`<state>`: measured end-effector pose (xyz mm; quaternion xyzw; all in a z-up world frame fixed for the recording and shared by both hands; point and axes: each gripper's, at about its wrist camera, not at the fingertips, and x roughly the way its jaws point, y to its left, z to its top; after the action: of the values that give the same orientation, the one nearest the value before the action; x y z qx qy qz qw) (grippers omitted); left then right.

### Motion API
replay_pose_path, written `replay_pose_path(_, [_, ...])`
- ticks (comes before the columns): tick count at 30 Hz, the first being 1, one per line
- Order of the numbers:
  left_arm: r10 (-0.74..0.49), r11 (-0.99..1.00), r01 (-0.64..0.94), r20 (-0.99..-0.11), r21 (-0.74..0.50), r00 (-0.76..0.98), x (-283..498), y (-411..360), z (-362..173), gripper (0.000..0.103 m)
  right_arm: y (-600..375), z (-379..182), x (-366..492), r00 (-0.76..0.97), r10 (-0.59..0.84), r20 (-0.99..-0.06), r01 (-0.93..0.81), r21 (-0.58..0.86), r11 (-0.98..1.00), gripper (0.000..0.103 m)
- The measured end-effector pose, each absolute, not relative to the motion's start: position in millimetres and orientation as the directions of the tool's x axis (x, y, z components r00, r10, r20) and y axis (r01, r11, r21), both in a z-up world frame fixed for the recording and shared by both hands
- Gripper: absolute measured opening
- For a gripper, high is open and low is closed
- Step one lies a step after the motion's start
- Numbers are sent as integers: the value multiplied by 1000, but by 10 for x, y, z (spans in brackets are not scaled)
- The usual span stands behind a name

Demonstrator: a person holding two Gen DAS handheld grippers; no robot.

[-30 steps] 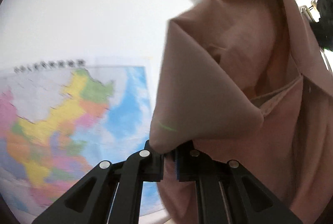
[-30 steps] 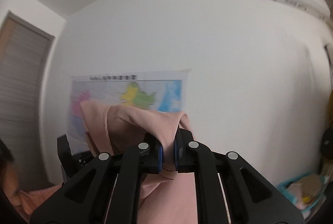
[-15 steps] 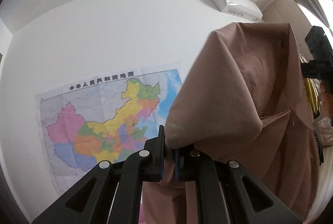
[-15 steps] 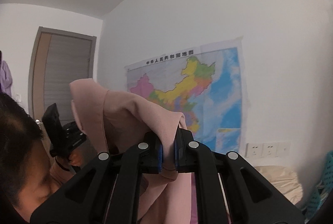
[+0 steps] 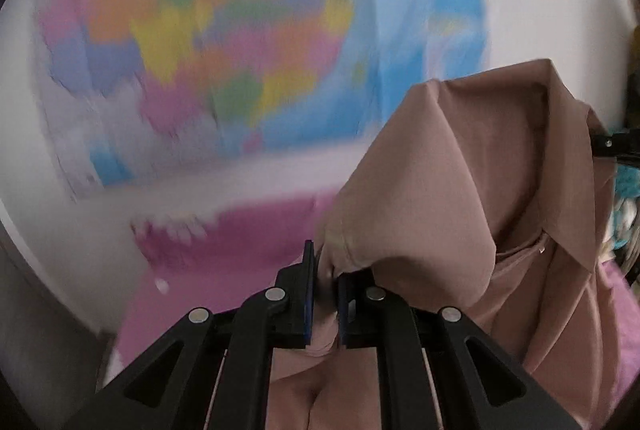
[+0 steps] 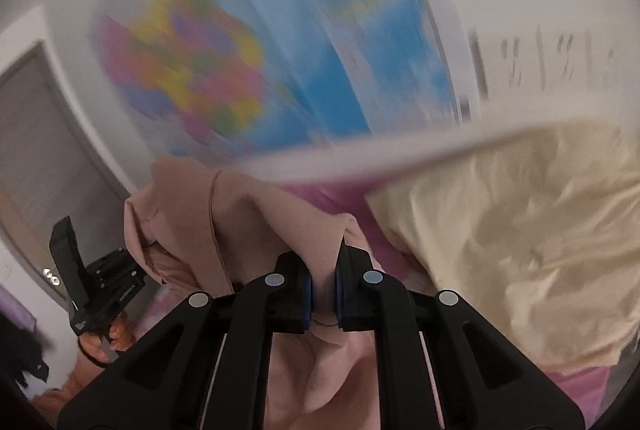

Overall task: Fold large clothes
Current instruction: 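Grasp the jacket with the left gripper while the right gripper holds it raised, then lay the pink jacket flat on the bed and open both grippers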

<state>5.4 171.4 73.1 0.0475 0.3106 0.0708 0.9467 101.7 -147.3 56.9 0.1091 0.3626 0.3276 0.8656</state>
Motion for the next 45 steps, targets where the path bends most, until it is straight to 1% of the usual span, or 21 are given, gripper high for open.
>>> replay_pose_path(3, [164,986,-117,-644,116,747,496,1864,403,9,-1437,172,1349,486,628,-607,-420,468,777,9])
replay_pose_path(6, [151,989,-108,-683,106,715,859,1888,411,10,-1457,-108,1623,469,614,-635,-355,501,789,9])
replay_pose_path(7, [150,989,-106,-696,106,703,956,1857,306,10,-1456,-212,1736,461,602,-652,-331,503,798,9])
replay_pose_path(10, [142,990,-106,-751,95,645,1300,1921,90,13,-1431,-382,1944,430,597,-677,-304,514,802,16])
replay_pose_path(11, [139,990,-109,-763,90,631,1422,1965,43,16,-1427,-408,1984,424,599,-680,-301,517,801,21])
replay_pose_path(13, [122,992,-101,-788,76,604,1520,1995,-73,26,-1434,-443,2044,439,567,-697,-277,495,823,32])
replay_pose_path(15, [111,993,-100,-798,63,593,1566,2023,-168,46,-1426,-462,2133,455,527,-718,-250,465,849,56])
replay_pose_path(17, [64,996,-89,-799,13,597,1553,2120,-208,60,-1452,-410,2097,480,498,-722,-244,435,867,62])
replay_pose_path(19, [13,997,-72,-774,-42,633,1415,2218,-123,64,-1501,-304,1987,497,498,-710,-257,428,867,62])
replay_pose_path(21, [-18,998,-31,-740,-53,672,1168,2281,-10,79,-1538,-164,1823,524,501,-689,-289,409,866,68])
replay_pose_path(23, [-19,1000,8,-716,-19,698,929,2303,70,81,-1560,-5,1532,567,484,-667,-352,335,874,76])
replay_pose_path(26, [-16,998,55,-692,34,722,503,2365,81,87,-1519,88,1037,551,524,-650,-457,291,841,80])
replay_pose_path(28, [-22,996,75,-696,46,718,207,2419,15,88,-1401,-7,586,503,531,-682,-522,250,816,81])
replay_pose_path(30, [-22,996,75,-714,43,699,-17,2446,-47,88,-1229,-190,212,454,511,-730,-578,196,792,89])
replay_pose_path(31, [-17,997,70,-719,45,694,-90,2457,-89,88,-1147,-274,106,447,490,-748,-587,168,792,90])
replay_pose_path(36, [-14,998,51,-731,28,682,-521,2511,-348,88,-857,-804,-272,479,317,-818,-539,11,842,91])
replay_pose_path(40, [-94,995,76,-737,-59,669,-770,2553,-501,89,-1015,-977,-352,478,296,-827,-451,58,891,92])
replay_pose_path(41, [-111,994,83,-742,-74,662,-797,2549,-538,89,-1057,-1013,-367,459,311,-832,-451,84,889,88])
replay_pose_path(43, [-129,991,102,-755,-82,643,-820,2507,-616,89,-1119,-1060,-424,398,403,-824,-472,193,860,43])
replay_pose_path(44, [-131,991,106,-757,-82,640,-821,2491,-637,89,-1140,-1065,-416,371,442,-817,-476,241,846,2])
replay_pose_path(45, [-136,990,111,-759,-84,636,-810,2471,-648,89,-1197,-1053,-370,354,473,-806,-461,290,839,2])
